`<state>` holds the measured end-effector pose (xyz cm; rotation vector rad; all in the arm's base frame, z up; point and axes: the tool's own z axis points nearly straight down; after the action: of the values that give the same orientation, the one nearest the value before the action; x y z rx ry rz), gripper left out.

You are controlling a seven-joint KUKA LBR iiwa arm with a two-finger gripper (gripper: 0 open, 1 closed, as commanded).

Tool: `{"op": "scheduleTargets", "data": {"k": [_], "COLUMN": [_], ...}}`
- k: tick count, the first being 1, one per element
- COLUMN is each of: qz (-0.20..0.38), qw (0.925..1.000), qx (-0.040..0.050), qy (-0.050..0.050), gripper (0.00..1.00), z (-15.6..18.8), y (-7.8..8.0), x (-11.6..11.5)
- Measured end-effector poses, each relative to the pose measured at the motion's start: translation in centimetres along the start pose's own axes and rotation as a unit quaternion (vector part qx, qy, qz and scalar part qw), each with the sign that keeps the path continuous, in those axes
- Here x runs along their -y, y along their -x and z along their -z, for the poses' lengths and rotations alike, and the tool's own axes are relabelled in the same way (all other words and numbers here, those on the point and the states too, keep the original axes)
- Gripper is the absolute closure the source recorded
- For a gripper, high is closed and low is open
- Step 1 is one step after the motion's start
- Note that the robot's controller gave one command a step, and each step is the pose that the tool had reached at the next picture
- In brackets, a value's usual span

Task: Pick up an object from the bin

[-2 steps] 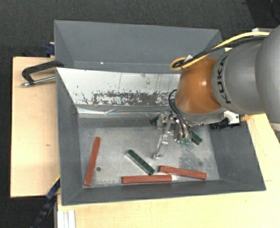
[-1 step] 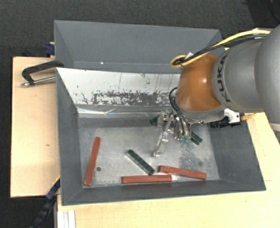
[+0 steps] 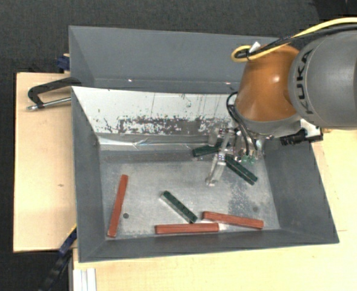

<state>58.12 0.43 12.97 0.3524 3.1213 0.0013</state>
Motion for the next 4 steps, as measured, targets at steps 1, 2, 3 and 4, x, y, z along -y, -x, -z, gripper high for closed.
{"op": "scheduleTargets", "data": {"k": [1, 2, 3, 4], "qz": [0.018, 0.032, 0.032, 0.032], "qw": [0.9998, 0.9994, 0.9995, 0.9995], "qx": [0.0071, 0.0080, 0.0077, 0.0077], "qy": [0.001, 0.001, 0.001, 0.001], "gripper": [0.00, 1.00, 1.00, 1.00], "z": [2.7, -5.5, -5.5, -5.5], "y": [1.2, 2.7, 2.7, 2.7], "x": [0.8, 1.4, 1.4, 1.4]}}
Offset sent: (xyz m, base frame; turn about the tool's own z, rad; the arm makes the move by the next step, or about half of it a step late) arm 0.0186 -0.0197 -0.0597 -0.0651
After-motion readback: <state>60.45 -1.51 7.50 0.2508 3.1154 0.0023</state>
